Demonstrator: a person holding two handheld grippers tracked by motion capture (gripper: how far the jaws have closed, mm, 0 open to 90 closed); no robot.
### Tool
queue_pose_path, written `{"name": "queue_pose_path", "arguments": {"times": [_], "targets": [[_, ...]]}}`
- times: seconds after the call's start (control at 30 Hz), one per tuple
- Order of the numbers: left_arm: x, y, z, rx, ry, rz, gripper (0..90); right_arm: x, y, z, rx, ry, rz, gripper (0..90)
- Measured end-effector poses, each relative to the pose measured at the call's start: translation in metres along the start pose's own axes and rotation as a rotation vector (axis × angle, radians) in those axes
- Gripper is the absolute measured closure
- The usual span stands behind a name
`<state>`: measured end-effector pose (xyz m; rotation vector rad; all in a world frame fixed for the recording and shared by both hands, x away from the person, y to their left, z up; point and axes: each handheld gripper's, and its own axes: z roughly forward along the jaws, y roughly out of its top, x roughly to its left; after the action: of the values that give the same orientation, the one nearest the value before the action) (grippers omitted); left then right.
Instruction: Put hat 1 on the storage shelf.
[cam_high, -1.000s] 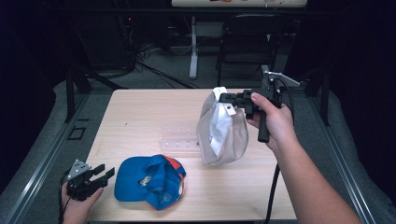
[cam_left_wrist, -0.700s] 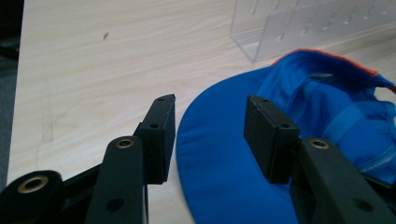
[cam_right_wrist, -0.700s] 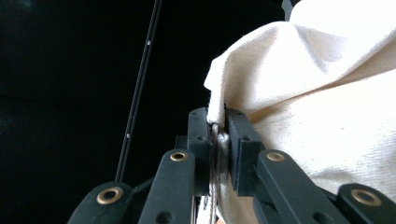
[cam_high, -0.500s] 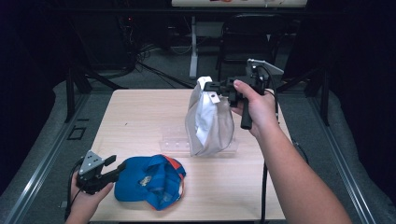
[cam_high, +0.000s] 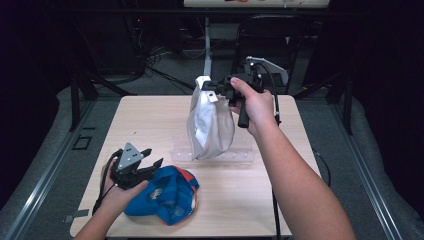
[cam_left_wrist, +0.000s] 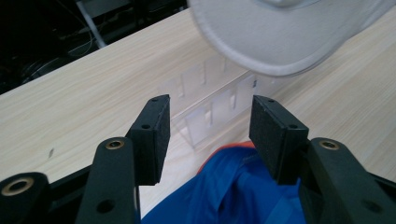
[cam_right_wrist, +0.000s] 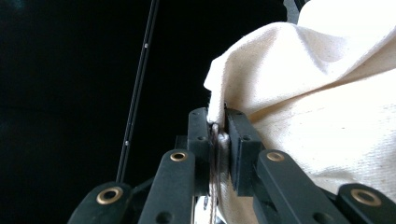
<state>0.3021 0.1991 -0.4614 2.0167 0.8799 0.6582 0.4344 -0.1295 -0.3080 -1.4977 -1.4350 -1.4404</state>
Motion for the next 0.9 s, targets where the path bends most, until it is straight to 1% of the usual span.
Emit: {"name": "queue_pose_path", "arguments": {"times": [0.03, 0.13, 0.17, 0.2, 0.23, 0.27, 0.3, 0.33, 0.37, 0.4, 0.43, 0.47, 0.5, 0.57, 0.63, 0.67, 0.7, 0.77, 0.8, 0.83, 0.9], "targets": [[-0.004, 0.003, 0.003, -0.012, -0.003, 0.012, 49.1, -0.001, 0.001, 0.003, 0.001, 0.001, 0.004, 81.5], [-0.015, 0.010, 0.010, -0.028, -0.020, 0.026, 49.7, -0.004, 0.004, 0.009, -0.011, -0.001, 0.012, 81.5], [-0.020, 0.014, 0.014, -0.036, -0.031, 0.036, 49.7, -0.005, 0.005, 0.009, -0.011, -0.002, 0.014, 81.5], [-0.027, 0.019, 0.020, -0.039, -0.050, 0.048, 50.1, -0.006, 0.007, 0.013, -0.016, -0.008, 0.019, 81.5], [-0.027, 0.019, 0.020, -0.039, -0.050, 0.048, 50.9, -0.006, 0.007, 0.013, -0.016, -0.008, 0.019, 81.5], [-0.034, 0.023, 0.026, -0.044, -0.066, 0.060, 52.0, -0.007, 0.008, 0.015, -0.017, 0.001, 0.025, 81.5], [-0.034, 0.023, 0.026, -0.044, -0.066, 0.060, 52.1, -0.007, 0.008, 0.015, -0.017, 0.001, 0.025, 81.5], [-0.040, 0.027, 0.034, -0.026, -0.081, 0.074, 52.1, -0.008, 0.008, 0.017, -0.021, 0.008, 0.027, 81.5], [-0.040, 0.027, 0.034, -0.026, -0.081, 0.074, 52.1, -0.008, 0.008, 0.017, -0.021, 0.008, 0.027, 81.5], [-0.047, 0.030, 0.043, -0.010, -0.083, 0.090, 52.2, -0.008, 0.009, 0.018, -0.024, 0.011, 0.034, 81.5], [-0.047, 0.030, 0.043, -0.010, -0.083, 0.090, 52.6, -0.008, 0.009, 0.018, -0.024, 0.011, 0.034, 81.5], [-0.051, 0.033, 0.050, 0.000, -0.076, 0.103, 53.6, -0.008, 0.010, 0.018, -0.029, 0.018, 0.034, 81.5], [-0.052, 0.035, 0.054, 0.006, -0.064, 0.113, 55.4, -0.008, 0.010, 0.018, -0.029, 0.018, 0.038, 81.5], [-0.053, 0.037, 0.058, 0.018, -0.032, 0.140, 65.0, -0.008, 0.010, 0.018, -0.032, 0.017, 0.039, 81.5], [-0.053, 0.038, 0.060, 0.015, -0.027, 0.147, 76.8, -0.008, 0.009, 0.018, -0.037, 0.019, 0.037, 81.5], [-0.049, 0.039, 0.061, 0.025, -0.030, 0.148, 79.2, -0.007, 0.009, 0.018, -0.035, 0.018, 0.037, 81.5], [-0.049, 0.039, 0.061, 0.025, -0.030, 0.148, 81.9, -0.007, 0.009, 0.018, -0.035, 0.018, 0.037, 81.5], [-0.046, 0.038, 0.061, 0.028, -0.027, 0.150, 83.2, -0.006, 0.008, 0.019, -0.037, 0.020, 0.036, 81.5], [-0.044, 0.038, 0.061, 0.026, -0.033, 0.142, 84.3, -0.005, 0.006, 0.022, -0.038, 0.022, 0.035, 81.5], [-0.039, 0.035, 0.060, 0.028, -0.059, 0.130, 84.7, -0.005, 0.006, 0.022, -0.033, 0.021, 0.035, 81.5], [-0.034, 0.033, 0.060, 0.028, -0.074, 0.119, 85.1, -0.004, 0.006, 0.025, -0.026, 0.013, 0.031, 81.5]]}}
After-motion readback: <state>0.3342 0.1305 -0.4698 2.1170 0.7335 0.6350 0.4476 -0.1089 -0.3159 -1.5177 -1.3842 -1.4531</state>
